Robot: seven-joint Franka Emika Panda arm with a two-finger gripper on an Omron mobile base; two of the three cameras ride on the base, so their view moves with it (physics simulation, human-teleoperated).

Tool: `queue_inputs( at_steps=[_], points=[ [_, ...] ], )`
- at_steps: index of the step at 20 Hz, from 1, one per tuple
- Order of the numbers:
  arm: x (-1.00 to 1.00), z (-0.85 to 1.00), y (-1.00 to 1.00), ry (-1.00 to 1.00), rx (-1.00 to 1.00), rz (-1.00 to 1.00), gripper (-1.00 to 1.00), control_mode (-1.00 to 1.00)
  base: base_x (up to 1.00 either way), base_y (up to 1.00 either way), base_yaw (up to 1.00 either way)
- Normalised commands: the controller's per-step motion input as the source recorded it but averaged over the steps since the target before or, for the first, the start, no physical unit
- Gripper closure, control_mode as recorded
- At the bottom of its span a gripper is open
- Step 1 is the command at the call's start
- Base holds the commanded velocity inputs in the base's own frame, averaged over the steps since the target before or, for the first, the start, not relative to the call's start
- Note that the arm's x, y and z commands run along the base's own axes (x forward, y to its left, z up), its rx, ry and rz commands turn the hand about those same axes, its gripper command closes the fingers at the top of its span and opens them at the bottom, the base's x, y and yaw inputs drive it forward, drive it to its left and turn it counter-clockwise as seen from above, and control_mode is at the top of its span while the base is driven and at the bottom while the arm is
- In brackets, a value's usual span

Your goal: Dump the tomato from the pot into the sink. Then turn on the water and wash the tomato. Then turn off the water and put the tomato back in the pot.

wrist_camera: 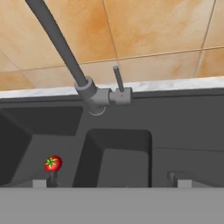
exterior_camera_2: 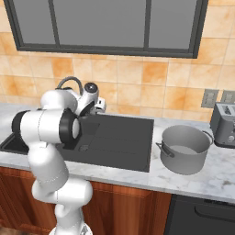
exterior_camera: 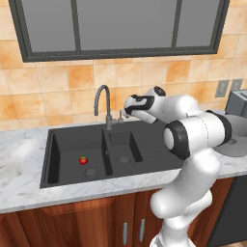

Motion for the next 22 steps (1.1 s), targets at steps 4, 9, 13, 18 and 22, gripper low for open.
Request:
queue_inputs(
  at_steps=[4,9,13,18,22],
  points=[
    [0.46,-0.29,0.0,0.0,0.0,-0.01,-1.0,-1.0,0.0,0.0,0.0],
    [0.36,-0.26,0.0,-0.02,0.0,0.0,-1.0,-1.0,0.0,0.0,0.0],
    [0.34,-0.21,0.0,-0.02,0.0,0.0,-1.0,-1.0,0.0,0.0,0.0],
    [0.29,-0.11,0.1,-0.01,0.0,0.0,-1.0,-1.0,0.0,0.0,0.0],
    [0.25,-0.04,0.11,-0.03,0.0,0.0,-1.0,-1.0,0.0,0.0,0.0]
  ],
)
